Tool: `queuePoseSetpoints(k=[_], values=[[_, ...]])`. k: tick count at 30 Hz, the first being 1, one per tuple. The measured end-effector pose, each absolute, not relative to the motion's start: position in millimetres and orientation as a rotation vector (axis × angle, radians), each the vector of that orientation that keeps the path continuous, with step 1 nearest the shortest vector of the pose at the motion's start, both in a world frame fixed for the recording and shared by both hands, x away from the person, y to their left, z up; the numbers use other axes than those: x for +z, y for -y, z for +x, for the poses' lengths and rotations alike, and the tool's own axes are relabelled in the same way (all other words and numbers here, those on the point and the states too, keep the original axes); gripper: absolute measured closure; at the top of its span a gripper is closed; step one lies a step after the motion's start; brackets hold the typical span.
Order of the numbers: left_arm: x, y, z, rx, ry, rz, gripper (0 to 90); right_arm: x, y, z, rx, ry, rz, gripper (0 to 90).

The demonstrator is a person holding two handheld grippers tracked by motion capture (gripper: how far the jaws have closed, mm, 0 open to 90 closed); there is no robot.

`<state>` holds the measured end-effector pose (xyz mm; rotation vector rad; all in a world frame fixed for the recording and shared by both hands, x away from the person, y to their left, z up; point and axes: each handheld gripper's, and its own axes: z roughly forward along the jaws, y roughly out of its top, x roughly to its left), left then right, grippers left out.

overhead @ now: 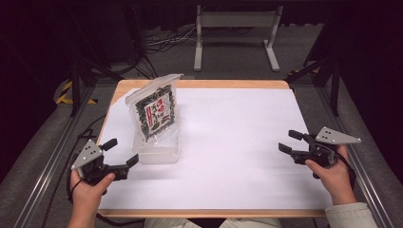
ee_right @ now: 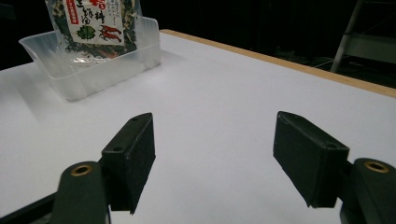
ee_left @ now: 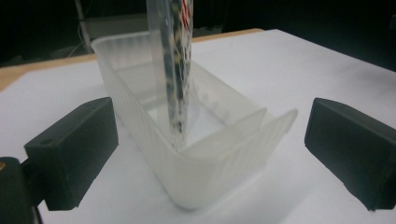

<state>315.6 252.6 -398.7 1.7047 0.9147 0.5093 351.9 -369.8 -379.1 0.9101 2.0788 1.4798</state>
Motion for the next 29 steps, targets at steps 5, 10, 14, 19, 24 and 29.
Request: queuePoseSetpoints(k=[5, 10, 14, 19, 24, 29], values=[[-414.4, -254.5, 311.8, 0.503, -0.919, 1.716, 3.3, -390.3, 371.8, 347.9, 1.498, -2.042, 0.949, 28.6], [-439.2, -251.2, 315.3, 0.464, -0.969, 1.718, 2.8, -405.9, 376.7, 343.3, 1.492, -2.018, 0.993, 28.7], [-444.4, -246.5, 317.3, 0.498, -0.973, 1.78, 3.6, -413.0, 380.1, 340.9, 1.488, -2.005, 1.015, 28.7], [-452.0, -247.1, 318.9, 0.502, -0.994, 1.82, 3.7, -426.0, 378.9, 340.3, 1.475, -2.022, 1.038, 28.7], [-455.2, -250.1, 320.5, 0.485, -1.015, 1.8, 3.8, -432.4, 374.4, 342.6, 1.461, -2.058, 1.05, 28.6], [-454.1, -249.4, 320.0, 0.492, -1.012, 1.795, 3.8, -433.3, 373.2, 342.7, 1.445, -2.057, 1.049, 28.6]])
